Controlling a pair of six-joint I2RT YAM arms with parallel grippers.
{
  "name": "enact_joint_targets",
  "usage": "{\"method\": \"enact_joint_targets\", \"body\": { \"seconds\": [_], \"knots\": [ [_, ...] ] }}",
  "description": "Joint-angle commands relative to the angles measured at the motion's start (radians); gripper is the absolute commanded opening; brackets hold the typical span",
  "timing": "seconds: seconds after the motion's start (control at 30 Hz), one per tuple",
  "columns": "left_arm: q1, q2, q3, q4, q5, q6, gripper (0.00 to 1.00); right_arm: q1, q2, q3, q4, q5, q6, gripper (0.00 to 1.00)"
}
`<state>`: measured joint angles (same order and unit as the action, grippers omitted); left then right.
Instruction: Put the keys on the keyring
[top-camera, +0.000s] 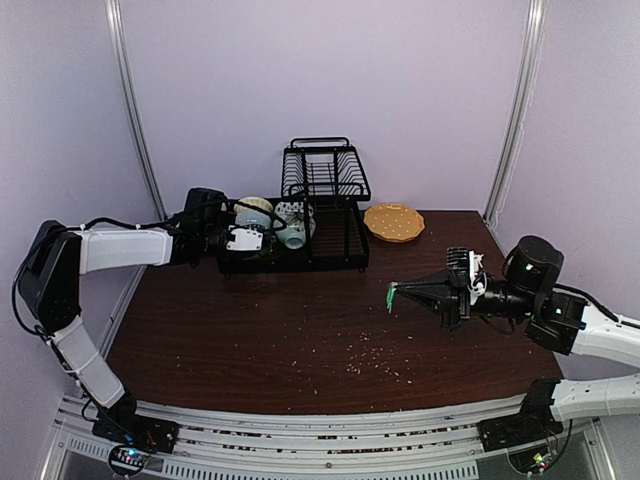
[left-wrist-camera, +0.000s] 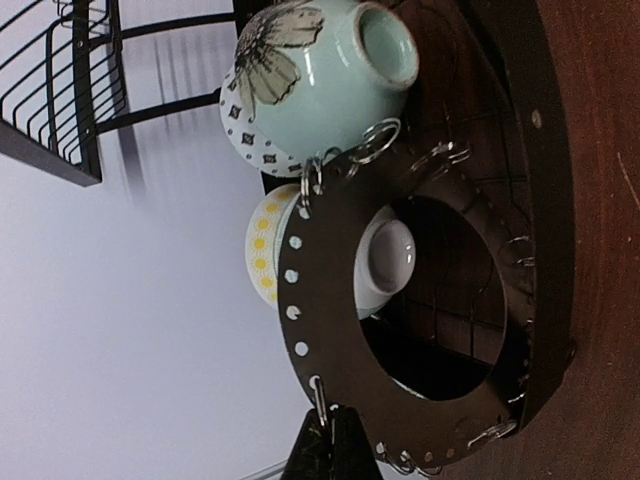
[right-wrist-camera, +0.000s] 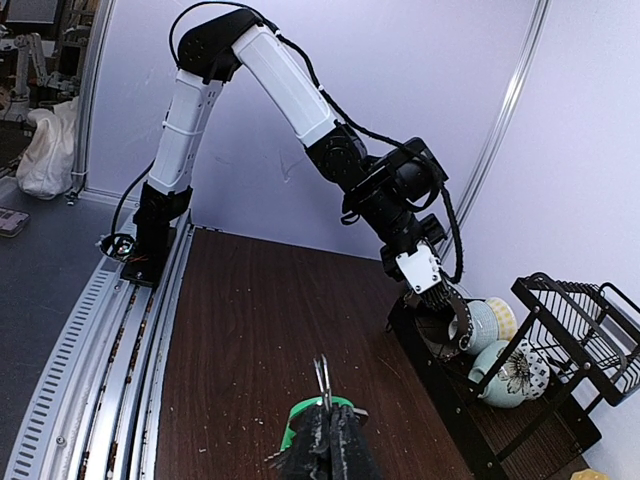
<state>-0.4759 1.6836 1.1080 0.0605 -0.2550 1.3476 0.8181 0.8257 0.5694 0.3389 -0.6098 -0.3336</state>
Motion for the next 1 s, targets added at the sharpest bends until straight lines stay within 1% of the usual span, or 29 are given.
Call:
{"method": "enact_joint_targets", "body": {
  "seconds": [0.0,0.1,0.13,0.17,0.2,0.23,0.27,0.33,0.47,0.57,0.63,0.7,0.83,0.9,0.97],
  "knots": [
    [-0.032,0.016,-0.003,0.001,0.061,-0.044,0.0,-0.004,-0.007,0.012,0.019,0.004,0.008,0.0],
    [-0.048,0.033,0.003,-0.004,0.033,-0.071,0.0,-0.005,-0.01,0.01,0.026,0.002,0.013,0.0],
    [-0.048,0.037,0.008,-0.009,0.025,-0.084,0.03,-0.004,-0.009,0.009,0.026,0.0,0.013,0.0],
    [-0.048,0.039,0.015,-0.021,0.022,-0.102,0.11,-0.005,-0.01,0.01,0.025,0.0,0.013,0.0],
    [-0.048,0.038,0.026,-0.042,0.03,-0.122,0.28,-0.004,-0.01,0.011,0.019,0.0,0.01,0.0],
    [-0.048,0.036,0.038,-0.061,0.041,-0.146,0.37,-0.004,-0.012,0.013,0.016,0.001,0.009,0.0],
    [-0.047,0.034,0.048,-0.073,0.059,-0.173,0.43,-0.005,-0.014,0.011,0.014,0.002,0.006,0.0],
    [-0.042,0.036,0.063,-0.078,0.09,-0.225,0.54,-0.005,-0.015,0.01,0.014,0.004,0.0,0.0],
    [-0.018,0.07,0.099,-0.053,0.113,-0.328,0.65,-0.004,-0.01,0.016,0.016,-0.002,-0.001,0.0],
    [0.02,0.09,0.139,-0.124,0.215,-0.409,0.8,-0.005,-0.013,0.015,0.013,-0.001,-0.002,0.0],
    [0.037,0.084,0.117,-0.109,0.243,-0.415,0.81,-0.004,-0.017,0.011,0.016,0.002,0.001,0.0],
    [0.059,0.056,0.079,-0.073,0.293,-0.422,0.8,-0.004,-0.02,0.009,0.021,0.003,0.003,0.0],
    [0.121,-0.021,-0.025,0.032,0.539,-0.444,0.79,-0.005,-0.019,0.011,0.017,0.001,0.005,0.0],
    [0.129,-0.007,-0.029,0.05,0.58,-0.457,0.79,-0.005,-0.017,0.013,0.016,0.001,0.005,0.0],
    [0.13,0.028,0.0,0.036,0.571,-0.472,0.76,-0.004,-0.016,0.015,0.011,0.001,0.004,0.0]
  ]
}}
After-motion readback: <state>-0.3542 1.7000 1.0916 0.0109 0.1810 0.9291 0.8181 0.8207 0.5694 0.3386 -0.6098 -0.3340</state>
